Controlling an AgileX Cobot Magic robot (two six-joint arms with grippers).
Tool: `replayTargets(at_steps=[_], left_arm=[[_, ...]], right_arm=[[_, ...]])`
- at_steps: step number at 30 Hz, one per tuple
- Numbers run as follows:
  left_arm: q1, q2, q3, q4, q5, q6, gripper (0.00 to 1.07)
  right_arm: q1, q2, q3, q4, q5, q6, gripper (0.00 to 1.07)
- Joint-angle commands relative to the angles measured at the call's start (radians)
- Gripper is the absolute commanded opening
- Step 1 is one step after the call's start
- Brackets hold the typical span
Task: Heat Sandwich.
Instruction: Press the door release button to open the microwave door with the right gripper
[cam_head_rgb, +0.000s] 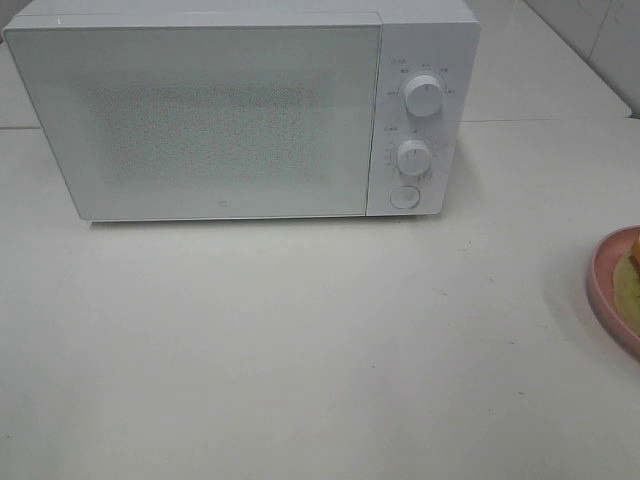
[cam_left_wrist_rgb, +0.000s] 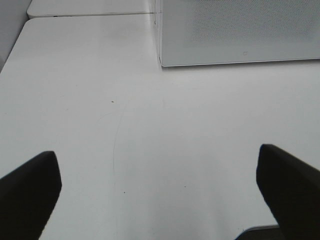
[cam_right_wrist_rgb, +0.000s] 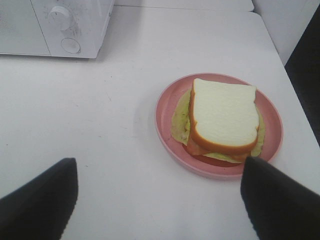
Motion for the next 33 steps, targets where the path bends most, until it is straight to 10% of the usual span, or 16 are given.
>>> replayTargets(at_steps=[1, 33], left_arm=[[-0.004, -0.02, 0.004, -0.008, -0.014, -0.002, 1.0], [-0.004, -0.02, 0.004, -0.008, -0.014, -0.002, 1.0]], right_arm=[[-0.005, -0.026, 0.0, -0.002, -0.006, 0.01, 0.84], [-0.005, 0.158, -0.061, -0.001, -0.125, 0.02, 0.81]])
